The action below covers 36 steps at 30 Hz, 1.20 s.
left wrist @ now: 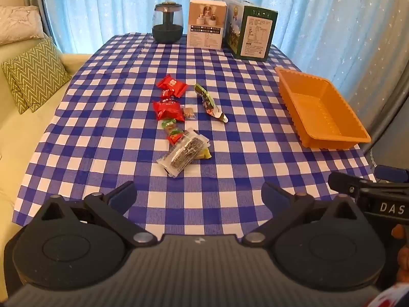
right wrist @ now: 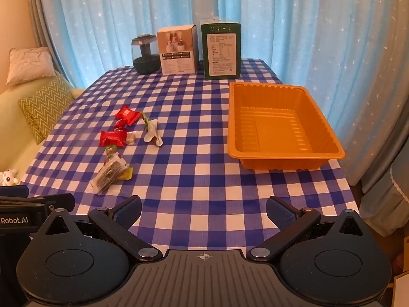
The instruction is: Organize snacks
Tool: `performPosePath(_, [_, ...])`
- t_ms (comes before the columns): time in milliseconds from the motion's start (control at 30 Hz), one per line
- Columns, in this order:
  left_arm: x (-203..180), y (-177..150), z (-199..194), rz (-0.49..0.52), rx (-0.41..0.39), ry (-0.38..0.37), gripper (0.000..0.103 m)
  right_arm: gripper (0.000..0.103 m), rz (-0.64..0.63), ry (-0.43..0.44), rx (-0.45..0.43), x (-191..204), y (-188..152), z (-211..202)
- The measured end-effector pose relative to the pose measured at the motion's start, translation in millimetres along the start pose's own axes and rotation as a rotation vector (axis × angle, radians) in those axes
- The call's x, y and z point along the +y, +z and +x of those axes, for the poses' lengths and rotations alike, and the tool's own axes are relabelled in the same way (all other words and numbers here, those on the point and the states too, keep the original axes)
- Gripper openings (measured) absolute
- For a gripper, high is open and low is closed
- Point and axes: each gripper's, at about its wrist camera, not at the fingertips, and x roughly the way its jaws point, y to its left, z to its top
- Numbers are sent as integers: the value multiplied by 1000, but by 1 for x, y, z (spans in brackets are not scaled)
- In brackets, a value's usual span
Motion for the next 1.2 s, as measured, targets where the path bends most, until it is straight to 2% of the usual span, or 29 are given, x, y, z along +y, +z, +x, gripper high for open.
performPosePath(67, [2, 1, 1, -10, 2, -13, 103, 103, 2, 0, 1, 0, -1, 0])
performPosePath(133, [0, -6, -2, 3, -36, -7, 103, 103, 0, -3, -2, -1, -2, 0])
performPosePath(267, [4, -4, -3, -2, -17, -27, 103, 103, 4, -2, -1, 0, 3, -4])
performPosePath(1200, [-4, 2, -9, 9, -20, -23, 103, 103, 9, -7, -8, -3, 2, -4])
